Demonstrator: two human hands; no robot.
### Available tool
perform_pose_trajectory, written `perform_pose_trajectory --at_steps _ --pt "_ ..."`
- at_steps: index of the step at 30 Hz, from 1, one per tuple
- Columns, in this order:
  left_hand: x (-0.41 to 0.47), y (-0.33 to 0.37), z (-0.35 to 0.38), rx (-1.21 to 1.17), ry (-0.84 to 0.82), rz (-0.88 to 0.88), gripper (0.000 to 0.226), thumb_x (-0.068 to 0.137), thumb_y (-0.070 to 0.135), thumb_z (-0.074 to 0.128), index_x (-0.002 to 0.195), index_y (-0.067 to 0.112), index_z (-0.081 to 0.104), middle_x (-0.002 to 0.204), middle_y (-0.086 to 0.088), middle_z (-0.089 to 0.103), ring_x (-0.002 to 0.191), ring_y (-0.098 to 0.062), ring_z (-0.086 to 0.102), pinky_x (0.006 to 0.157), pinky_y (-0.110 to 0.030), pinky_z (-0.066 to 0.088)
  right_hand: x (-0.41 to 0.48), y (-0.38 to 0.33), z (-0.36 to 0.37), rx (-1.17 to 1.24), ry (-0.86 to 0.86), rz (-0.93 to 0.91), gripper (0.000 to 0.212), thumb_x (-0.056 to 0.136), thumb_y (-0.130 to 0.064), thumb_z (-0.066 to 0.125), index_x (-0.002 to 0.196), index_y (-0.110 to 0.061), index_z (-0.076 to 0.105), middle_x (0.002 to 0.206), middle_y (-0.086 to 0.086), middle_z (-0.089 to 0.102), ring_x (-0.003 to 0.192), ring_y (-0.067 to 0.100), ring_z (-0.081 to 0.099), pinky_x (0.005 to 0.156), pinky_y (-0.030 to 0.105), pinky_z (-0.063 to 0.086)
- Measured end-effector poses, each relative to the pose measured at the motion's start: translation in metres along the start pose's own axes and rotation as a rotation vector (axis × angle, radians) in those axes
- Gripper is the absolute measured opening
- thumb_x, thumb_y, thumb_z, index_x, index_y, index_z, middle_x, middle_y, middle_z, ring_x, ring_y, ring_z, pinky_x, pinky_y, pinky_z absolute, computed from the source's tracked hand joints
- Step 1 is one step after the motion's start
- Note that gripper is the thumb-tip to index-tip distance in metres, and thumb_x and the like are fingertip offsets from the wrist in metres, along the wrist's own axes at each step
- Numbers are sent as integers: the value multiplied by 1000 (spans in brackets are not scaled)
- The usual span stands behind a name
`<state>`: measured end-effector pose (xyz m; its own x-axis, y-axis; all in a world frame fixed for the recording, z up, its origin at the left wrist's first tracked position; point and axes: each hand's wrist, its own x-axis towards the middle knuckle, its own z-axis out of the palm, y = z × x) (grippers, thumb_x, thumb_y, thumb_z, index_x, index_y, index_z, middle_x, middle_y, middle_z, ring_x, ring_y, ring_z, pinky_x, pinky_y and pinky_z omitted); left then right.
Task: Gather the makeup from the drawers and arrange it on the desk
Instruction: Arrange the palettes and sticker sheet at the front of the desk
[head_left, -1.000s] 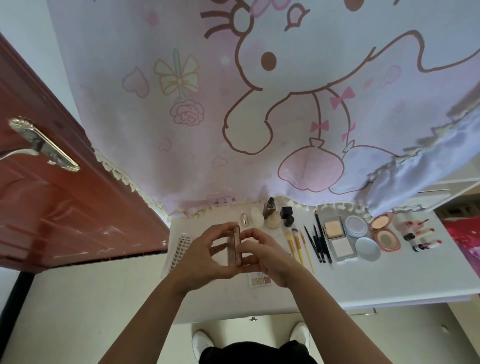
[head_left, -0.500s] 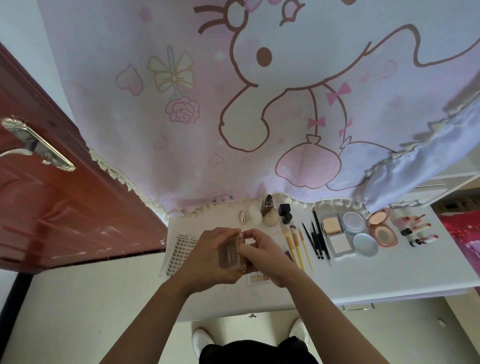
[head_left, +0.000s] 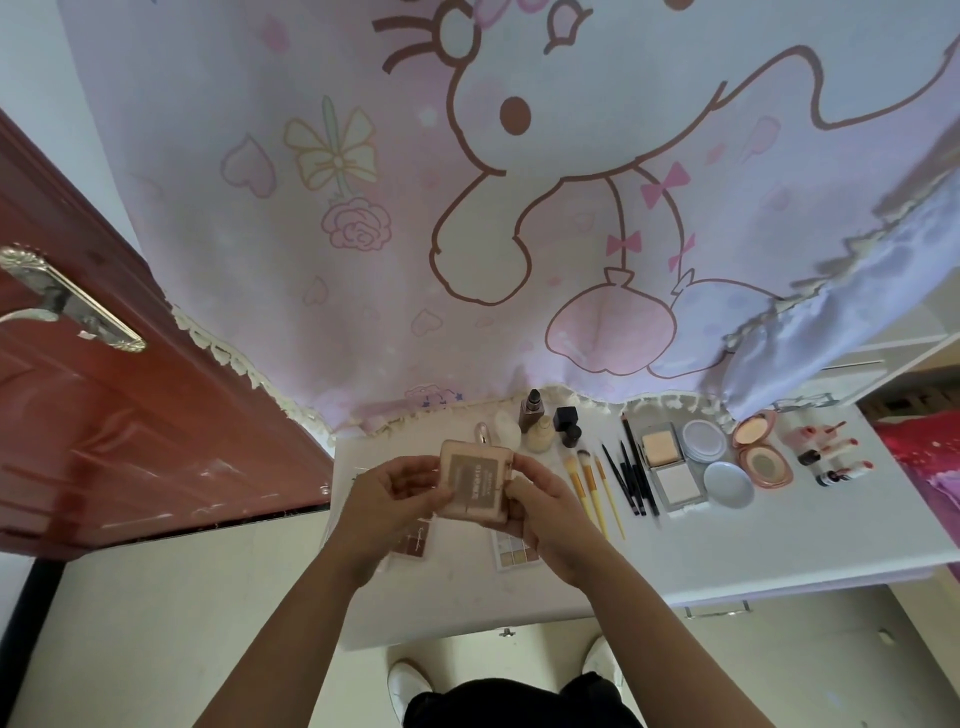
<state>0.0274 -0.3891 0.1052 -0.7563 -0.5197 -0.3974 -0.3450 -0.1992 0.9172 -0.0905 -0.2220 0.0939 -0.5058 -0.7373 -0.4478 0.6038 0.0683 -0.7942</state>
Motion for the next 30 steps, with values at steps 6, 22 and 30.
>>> perform_pose_trajectory --at_steps 6,22,30 --pt "-3 10 3 153 13 74 27 81 4 77 103 21 78 97 -2 76 95 -27 70 87 -49 58 1 3 -10 -474 70 -101 45 92 -33 68 133 -44 52 116 -9 65 108 12 67 94 35 56" --pt "-13 0 16 -286 -7 -96 60 72 25 84 127 24 60 106 4 70 110 -17 61 90 -33 47 -1 2 -3 -163 69 -105 32 76 -30 80 100 -10 76 105 18 72 97 23 67 96 38 54" --pt "-11 -5 20 -390 -58 -125 63 76 17 79 134 21 52 107 -7 69 102 -19 64 87 -37 46 -4 -2 -3 -264 16 -99 21 84 -14 78 105 -12 75 105 5 76 100 17 70 87 25 54"
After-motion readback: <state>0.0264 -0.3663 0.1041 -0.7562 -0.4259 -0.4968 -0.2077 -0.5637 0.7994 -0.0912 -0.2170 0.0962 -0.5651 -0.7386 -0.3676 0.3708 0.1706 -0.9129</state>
